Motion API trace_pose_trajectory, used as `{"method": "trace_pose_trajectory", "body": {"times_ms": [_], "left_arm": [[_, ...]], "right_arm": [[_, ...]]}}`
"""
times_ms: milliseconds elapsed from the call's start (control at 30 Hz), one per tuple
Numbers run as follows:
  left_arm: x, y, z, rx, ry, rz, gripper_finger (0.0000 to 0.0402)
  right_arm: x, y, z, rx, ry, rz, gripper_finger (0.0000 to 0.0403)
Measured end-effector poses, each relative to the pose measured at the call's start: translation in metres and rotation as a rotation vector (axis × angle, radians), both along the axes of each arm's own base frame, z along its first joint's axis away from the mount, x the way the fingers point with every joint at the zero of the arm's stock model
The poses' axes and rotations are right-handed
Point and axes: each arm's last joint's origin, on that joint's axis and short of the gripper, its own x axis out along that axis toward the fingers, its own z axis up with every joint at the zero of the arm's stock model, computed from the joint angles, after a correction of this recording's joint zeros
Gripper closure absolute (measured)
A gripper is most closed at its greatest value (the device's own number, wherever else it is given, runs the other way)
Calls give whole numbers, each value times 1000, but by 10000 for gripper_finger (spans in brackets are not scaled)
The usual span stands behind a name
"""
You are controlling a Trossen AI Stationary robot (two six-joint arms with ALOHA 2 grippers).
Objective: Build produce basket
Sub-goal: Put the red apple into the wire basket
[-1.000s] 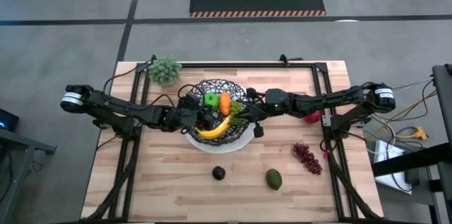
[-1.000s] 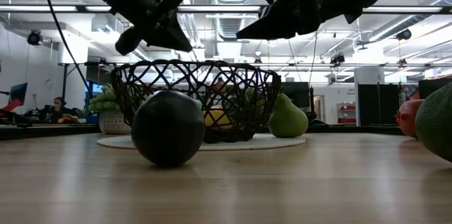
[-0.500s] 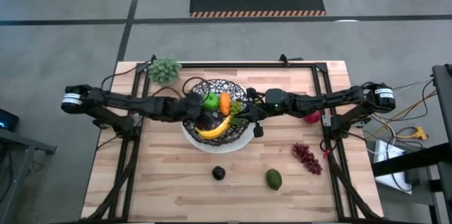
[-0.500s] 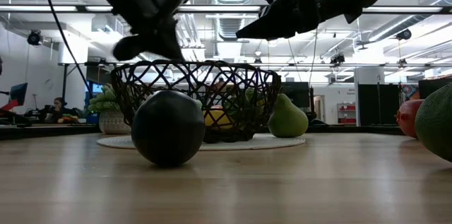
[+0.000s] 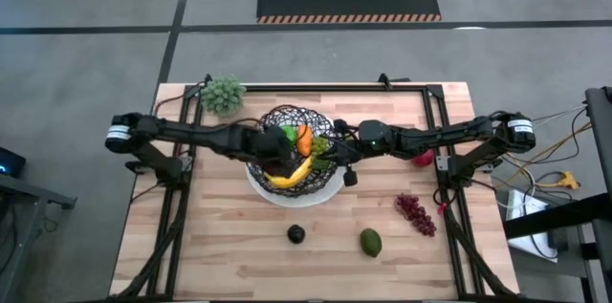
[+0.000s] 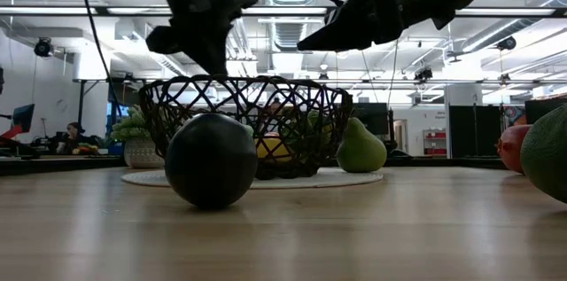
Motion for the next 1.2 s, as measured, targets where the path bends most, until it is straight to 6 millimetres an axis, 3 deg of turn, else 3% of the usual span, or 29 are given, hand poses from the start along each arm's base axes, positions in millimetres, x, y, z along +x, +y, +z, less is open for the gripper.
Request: {"method": "trace_pose_trajectory", "body": {"times_ms": [100,300,533,767,967,1200], "left_arm": [[6,0,-9,-28,28,40,402],[7,7,-14,-270,50,78,378],[6,13,-15,-286,51,90,260],[8,21,-19,-151,64,159,153],[7,23,-37,-120,200,184,136],[12,24,-46,-92,227,193,136]], "right_arm": [[-1,0,-2,1,21,0,394],[-1,0,-2,-7,25,4,394],[-1,0,-4,-7,39,4,394],[-2,0,-4,-4,46,4,394],[-2,0,-5,-3,49,4,394],[-2,0,-5,-2,55,3,394]]}}
